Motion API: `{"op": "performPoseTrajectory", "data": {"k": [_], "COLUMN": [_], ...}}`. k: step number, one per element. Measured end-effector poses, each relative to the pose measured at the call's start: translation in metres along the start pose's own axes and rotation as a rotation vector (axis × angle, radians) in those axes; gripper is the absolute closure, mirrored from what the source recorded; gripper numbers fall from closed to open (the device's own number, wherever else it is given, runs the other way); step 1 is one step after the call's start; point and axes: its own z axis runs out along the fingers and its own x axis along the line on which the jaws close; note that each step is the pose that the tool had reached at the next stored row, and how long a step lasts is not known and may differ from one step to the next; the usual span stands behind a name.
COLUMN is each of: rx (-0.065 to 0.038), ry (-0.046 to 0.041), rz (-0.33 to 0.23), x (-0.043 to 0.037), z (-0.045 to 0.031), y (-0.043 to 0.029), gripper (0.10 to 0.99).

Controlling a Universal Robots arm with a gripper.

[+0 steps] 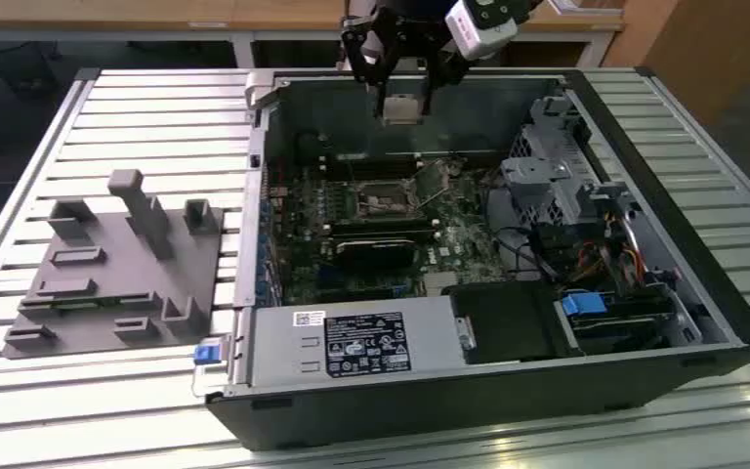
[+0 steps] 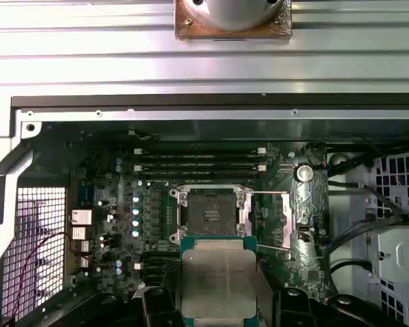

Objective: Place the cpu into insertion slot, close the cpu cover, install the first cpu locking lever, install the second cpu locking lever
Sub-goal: 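Place the cpu into insertion slot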

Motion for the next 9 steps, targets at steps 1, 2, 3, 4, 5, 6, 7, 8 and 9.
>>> {"op": "performPoseTrajectory", "data": {"k": [1,2,3,4,5,6,7,8,9], "rx": [0.000,0.000,0.000,0.000,0.000,0.000,0.000,0.000,0.000], "ry": [0.0000,0.0000,0.0000,-0.0003,-0.0006,-0.0010,-0.0015,-0.0020,-0.0024], "rz": [0.000,0.000,0.001,0.003,0.007,0.012,0.017,0.022,0.028], "x": [0.0000,0.0000,0.0000,0.0000,0.0000,0.0000,0.0000,0.0000,0.0000], "z": [0.0000,0.0000,0.0000,0.0000,0.0000,0.0000,0.0000,0.0000,0.0000], "y": [0.0000,0.0000,0.0000,0.0000,0.0000,0.0000,0.0000,0.0000,0.0000], "gripper": [0.557,0.557,0.557,0.557,0.557,0.557,0.557,0.557,0.557]}}
